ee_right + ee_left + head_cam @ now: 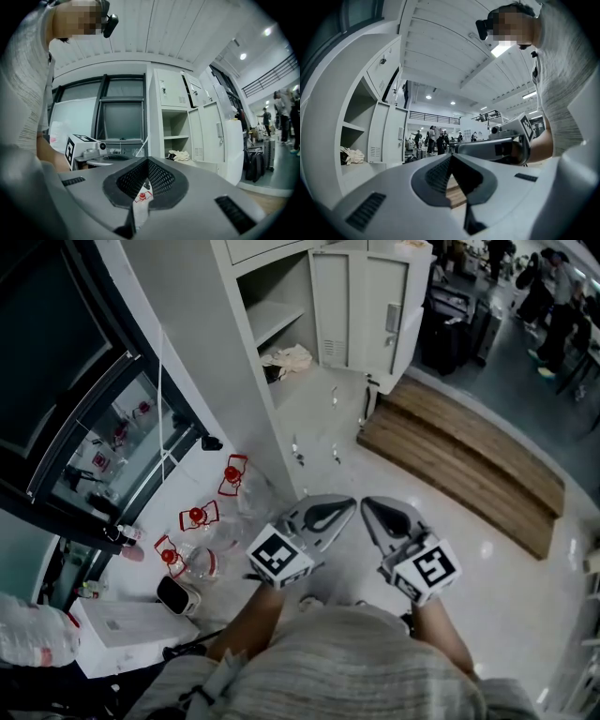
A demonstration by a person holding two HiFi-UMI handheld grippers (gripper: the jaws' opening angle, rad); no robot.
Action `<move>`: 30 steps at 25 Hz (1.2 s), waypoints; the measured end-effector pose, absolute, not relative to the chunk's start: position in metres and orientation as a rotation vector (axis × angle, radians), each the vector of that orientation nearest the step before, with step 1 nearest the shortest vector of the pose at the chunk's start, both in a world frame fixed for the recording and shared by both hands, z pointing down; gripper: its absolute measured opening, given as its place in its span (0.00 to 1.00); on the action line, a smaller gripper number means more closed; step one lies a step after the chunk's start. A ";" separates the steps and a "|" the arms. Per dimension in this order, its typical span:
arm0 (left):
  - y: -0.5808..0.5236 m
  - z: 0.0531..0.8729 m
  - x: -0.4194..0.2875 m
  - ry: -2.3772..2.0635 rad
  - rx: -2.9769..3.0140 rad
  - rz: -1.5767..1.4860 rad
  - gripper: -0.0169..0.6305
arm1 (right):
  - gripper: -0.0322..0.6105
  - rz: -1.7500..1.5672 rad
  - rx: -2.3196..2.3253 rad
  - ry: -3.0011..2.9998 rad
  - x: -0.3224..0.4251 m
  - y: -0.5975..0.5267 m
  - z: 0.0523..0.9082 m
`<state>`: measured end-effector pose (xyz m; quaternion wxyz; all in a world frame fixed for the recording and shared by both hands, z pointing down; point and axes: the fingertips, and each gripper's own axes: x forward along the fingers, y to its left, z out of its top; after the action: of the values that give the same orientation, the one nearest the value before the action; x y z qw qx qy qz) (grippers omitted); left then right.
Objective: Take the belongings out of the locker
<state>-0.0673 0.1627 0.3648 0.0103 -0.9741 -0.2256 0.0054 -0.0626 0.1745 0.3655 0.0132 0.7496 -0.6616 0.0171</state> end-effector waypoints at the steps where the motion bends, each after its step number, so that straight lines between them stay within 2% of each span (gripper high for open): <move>1: 0.165 0.364 -0.065 -0.688 -3.044 0.015 0.03 | 0.05 0.044 2.319 -2.086 -0.062 0.176 0.364; 19: 0.198 0.380 -0.039 -0.514 -3.093 -0.043 0.03 | 0.05 0.118 2.195 -2.247 -0.036 0.209 0.381; 30: 0.143 0.383 -0.004 -0.432 -3.082 -0.027 0.03 | 0.05 0.088 2.107 -2.268 -0.008 0.162 0.385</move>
<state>-0.0039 0.1431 0.3834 0.0147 -0.9902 -0.1389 -0.0088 -0.0078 0.1615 0.3853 0.0222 0.6802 -0.7322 0.0284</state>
